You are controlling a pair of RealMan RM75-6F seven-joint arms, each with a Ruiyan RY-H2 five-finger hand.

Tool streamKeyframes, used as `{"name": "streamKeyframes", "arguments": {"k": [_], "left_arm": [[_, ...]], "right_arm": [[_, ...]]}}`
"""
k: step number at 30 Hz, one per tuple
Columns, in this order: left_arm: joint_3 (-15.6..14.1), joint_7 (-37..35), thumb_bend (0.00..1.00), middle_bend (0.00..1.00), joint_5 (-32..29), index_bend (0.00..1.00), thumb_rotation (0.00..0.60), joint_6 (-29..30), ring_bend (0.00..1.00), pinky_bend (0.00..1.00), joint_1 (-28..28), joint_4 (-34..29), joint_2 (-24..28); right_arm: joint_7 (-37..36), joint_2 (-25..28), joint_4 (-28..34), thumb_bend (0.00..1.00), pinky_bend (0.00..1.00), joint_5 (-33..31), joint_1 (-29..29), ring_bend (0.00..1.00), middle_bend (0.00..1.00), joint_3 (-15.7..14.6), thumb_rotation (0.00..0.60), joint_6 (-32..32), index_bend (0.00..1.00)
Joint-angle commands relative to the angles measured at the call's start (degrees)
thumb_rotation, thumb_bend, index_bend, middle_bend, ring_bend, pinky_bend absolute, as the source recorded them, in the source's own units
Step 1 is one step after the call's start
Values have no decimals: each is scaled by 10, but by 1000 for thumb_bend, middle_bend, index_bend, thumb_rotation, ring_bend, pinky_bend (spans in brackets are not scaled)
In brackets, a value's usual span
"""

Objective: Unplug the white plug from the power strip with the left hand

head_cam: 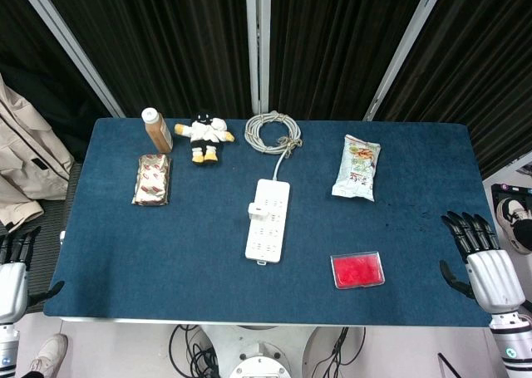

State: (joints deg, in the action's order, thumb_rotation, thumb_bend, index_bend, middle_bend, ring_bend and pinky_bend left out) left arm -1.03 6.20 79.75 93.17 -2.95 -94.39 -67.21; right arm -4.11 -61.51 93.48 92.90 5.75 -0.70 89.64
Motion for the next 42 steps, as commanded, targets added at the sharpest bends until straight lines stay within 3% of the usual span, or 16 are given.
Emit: {"name": "streamKeyframes", "arguments": {"k": [1, 11, 17, 22, 28, 36, 42], "left_arm": [[3, 0, 58, 117, 2, 68, 600, 0, 0, 0, 3, 0, -2], [12, -4, 57, 117, 24, 68, 600, -8, 0, 0, 3, -2, 4], [24, -23, 58, 117, 72, 78, 600, -45, 0, 2, -37, -9, 12], [53, -34, 76, 164, 103, 156, 600, -134, 53, 94, -121, -11, 5], [99, -33, 135, 188, 102, 193, 600, -283, 72, 209, -251, 4, -33], [147, -33, 158, 202, 67, 231, 600, -419, 106, 209, -388, 74, -108], [154, -43, 158, 209, 63, 189, 600, -475, 106, 215, -460, 128, -162]], "right_arm": [[5, -1, 3, 327, 0, 2, -10, 0, 71, -3, 600, 10, 0], [2, -3, 11, 327, 0, 48, 19, 0, 81, -6, 600, -27, 0], [-1, -31, 19, 327, 0, 111, 97, 0, 106, -14, 600, -128, 0], [1, -73, 29, 327, 6, 118, 181, 0, 146, 0, 600, -243, 51], [-5, -142, 24, 338, 12, 75, 268, 13, 201, 37, 600, -354, 80], [77, -220, -2, 355, 26, -2, 323, 25, 213, 69, 600, -433, 200], [110, -256, -25, 356, 28, -52, 332, 25, 202, 69, 600, -446, 208]]}}
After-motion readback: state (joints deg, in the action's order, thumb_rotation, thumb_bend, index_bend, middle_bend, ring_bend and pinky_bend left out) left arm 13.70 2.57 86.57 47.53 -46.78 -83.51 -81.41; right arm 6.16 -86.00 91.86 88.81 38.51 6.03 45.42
